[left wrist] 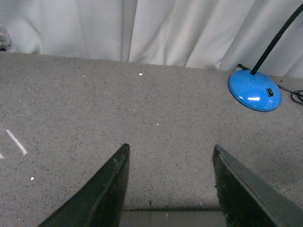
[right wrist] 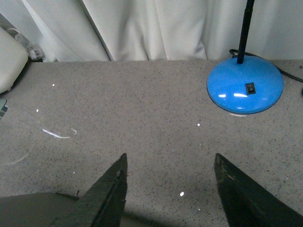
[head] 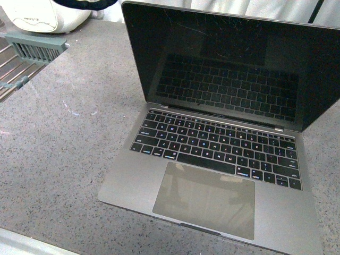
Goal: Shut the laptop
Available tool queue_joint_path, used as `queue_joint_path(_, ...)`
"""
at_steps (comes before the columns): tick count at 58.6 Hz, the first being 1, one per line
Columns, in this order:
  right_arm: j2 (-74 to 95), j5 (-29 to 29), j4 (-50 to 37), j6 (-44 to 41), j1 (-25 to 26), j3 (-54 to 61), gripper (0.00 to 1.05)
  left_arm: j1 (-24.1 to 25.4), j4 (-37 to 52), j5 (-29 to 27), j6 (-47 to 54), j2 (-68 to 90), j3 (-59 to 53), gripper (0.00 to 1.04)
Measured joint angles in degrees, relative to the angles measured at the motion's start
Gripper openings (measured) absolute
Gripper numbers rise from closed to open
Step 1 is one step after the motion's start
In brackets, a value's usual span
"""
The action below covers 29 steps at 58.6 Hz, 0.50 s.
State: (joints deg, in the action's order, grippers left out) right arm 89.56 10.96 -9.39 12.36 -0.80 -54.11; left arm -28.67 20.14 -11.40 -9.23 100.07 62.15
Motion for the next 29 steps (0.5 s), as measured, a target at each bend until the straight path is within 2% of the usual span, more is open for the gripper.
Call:
queue_joint_path(6, 1.0, 1.3, 0.9, 0.6, 0.0, -0.4, 0.32, -0.4, -1.7, 0.9, 0.4, 1.2, 2.0, 0.36)
queue_joint_path(15, 1.5, 4.5, 1.9, 3.6, -0.5, 0.6, 0.01, -0.4, -3.7, 1.0, 1.1, 1.9, 2.0, 0.04)
queue_joint_path(29, 2.8, 5.2, -1.5, 10.4, -3.6, 9.3, 0.01, 0.0, -3.0, 0.9, -0.5, 1.2, -5.7, 0.04)
